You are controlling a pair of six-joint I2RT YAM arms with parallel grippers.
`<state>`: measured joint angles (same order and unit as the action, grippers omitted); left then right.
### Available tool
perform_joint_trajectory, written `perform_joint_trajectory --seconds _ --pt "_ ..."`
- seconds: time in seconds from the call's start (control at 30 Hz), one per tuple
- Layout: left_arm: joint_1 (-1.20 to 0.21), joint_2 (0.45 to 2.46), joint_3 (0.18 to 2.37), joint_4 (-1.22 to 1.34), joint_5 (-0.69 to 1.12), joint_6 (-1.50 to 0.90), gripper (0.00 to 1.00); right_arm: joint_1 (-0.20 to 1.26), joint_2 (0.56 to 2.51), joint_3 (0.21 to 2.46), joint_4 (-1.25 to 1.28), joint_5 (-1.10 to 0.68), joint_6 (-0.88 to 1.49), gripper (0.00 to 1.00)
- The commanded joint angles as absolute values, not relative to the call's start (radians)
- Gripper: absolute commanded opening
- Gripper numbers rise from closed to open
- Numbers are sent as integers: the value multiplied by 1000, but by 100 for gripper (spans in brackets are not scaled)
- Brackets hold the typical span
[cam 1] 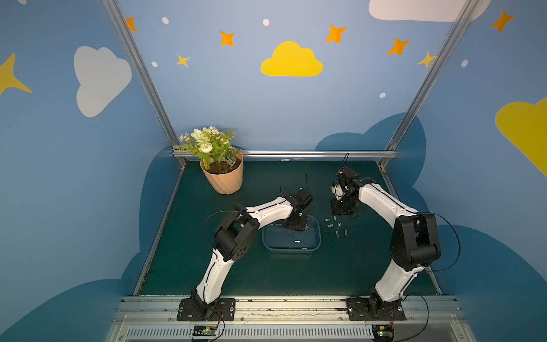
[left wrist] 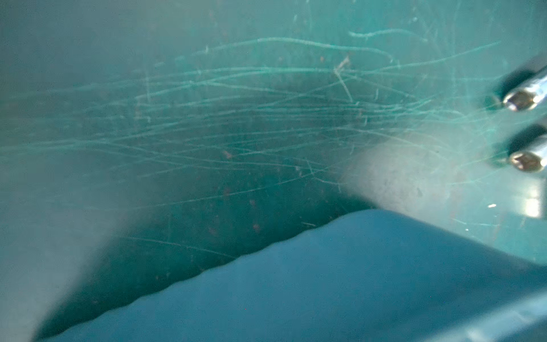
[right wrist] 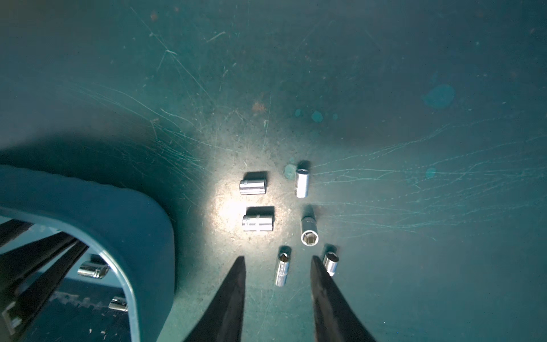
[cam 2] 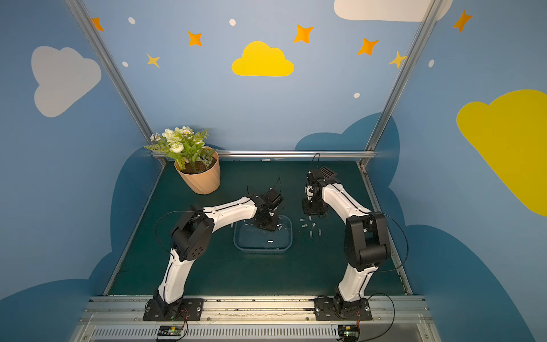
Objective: Take out the socket from the storage box
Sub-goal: Pick up the socket head from the storage box.
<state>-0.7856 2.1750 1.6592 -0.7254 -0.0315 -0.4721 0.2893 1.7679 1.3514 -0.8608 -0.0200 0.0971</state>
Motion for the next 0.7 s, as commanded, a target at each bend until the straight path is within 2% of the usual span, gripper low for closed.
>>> perform_joint_trajectory --seconds 0.0,0.67 --pt "-786 2218 1677 -750 -65 -474 45 286 1740 1337 -859 -29 104 37" --pt "-813 2260 1697 -739 -109 -466 24 284 1740 1313 -850 -32 106 37"
